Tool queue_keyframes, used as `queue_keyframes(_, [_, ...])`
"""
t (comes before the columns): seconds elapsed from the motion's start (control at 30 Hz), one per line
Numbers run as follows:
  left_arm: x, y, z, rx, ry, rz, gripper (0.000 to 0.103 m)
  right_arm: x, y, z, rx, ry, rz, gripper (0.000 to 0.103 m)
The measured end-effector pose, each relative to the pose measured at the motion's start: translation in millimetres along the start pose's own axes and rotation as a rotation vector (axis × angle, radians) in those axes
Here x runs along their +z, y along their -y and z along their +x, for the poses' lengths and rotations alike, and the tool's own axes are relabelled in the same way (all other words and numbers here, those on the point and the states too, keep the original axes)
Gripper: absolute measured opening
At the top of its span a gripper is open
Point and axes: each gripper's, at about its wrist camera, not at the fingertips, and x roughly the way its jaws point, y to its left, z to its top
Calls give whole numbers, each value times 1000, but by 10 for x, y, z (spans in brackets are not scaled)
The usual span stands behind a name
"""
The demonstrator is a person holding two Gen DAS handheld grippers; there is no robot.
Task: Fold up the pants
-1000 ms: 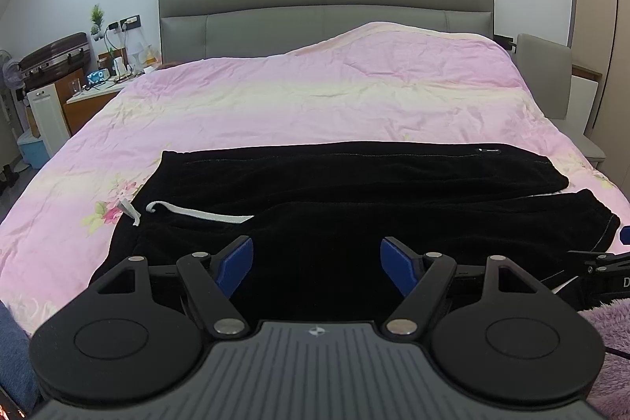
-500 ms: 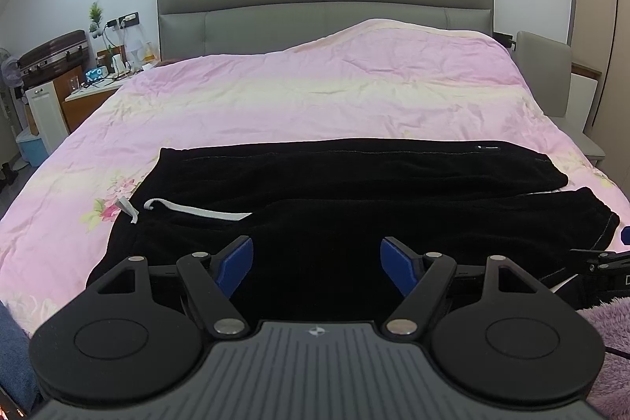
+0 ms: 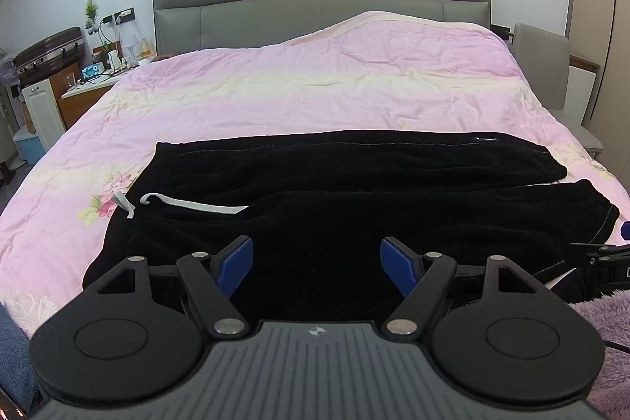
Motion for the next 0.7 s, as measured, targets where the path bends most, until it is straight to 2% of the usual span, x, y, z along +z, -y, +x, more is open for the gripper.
queue_keyframes(0.7, [-6,17,33,0,-5,1,87,28,-5,-3,0,-5,6,98])
